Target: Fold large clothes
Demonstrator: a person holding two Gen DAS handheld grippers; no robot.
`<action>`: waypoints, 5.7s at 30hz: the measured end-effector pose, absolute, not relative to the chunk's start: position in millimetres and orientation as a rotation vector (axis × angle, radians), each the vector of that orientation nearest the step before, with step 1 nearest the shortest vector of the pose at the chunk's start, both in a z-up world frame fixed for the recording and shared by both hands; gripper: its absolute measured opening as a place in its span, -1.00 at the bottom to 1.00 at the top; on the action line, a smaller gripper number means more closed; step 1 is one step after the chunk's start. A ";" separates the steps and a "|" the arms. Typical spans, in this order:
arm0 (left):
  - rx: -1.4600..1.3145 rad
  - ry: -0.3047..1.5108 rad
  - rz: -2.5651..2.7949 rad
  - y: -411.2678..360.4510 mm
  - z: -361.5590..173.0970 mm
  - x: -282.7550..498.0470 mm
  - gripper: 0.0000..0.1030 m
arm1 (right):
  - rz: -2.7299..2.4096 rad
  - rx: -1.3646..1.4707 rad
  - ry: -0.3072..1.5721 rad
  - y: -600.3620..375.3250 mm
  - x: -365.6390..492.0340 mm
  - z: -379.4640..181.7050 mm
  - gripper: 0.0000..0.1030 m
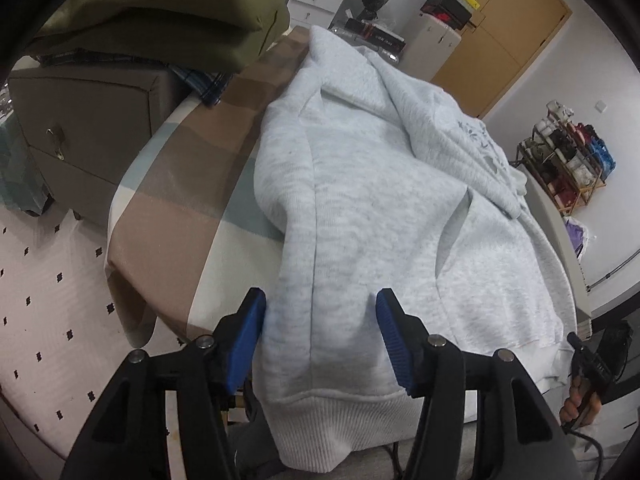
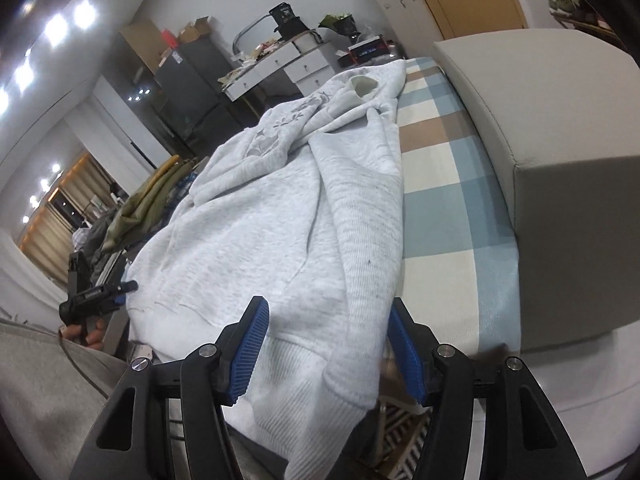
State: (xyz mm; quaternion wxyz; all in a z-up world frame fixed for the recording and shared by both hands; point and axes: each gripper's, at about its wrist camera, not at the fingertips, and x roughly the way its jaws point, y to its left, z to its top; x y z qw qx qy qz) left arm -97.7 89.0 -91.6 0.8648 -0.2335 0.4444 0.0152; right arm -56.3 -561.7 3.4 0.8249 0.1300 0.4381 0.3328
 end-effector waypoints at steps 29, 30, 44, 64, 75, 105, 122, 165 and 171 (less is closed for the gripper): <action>-0.691 0.461 -0.243 120.1 -0.3 -91.0 -0.95 | 0.823 0.577 0.498 -584.4 -49.7 87.8 -0.94; -0.699 0.456 -0.252 123.3 0.8 -86.0 -0.95 | 0.810 0.599 0.497 -584.0 -45.3 90.9 -0.94; -0.806 0.497 -0.199 170.5 4.1 110.8 -0.83 | 0.575 0.880 0.824 -521.2 194.9 113.8 -0.86; -0.351 0.924 0.101 145.5 -64.6 216.2 0.08 | 0.327 0.356 0.997 -466.2 263.1 43.6 0.31; -0.442 0.619 0.000 160.2 -15.7 151.5 -1.00 | 0.466 0.331 0.738 -460.2 247.9 81.0 -0.93; 0.117 0.866 -0.303 -55.6 -61.4 120.0 0.04 | 0.245 0.243 0.976 -485.8 115.2 36.3 0.28; 0.049 0.866 -0.275 -51.7 -77.5 119.2 0.04 | 0.135 0.259 0.969 -494.9 109.6 16.0 -0.65; -0.105 0.766 -0.287 -30.3 -80.5 108.5 0.05 | 0.497 -0.120 0.917 -338.4 94.2 33.7 0.58; -0.081 0.776 -0.228 -18.6 -77.9 86.8 0.06 | 0.526 -0.184 0.923 -329.0 88.5 5.9 0.69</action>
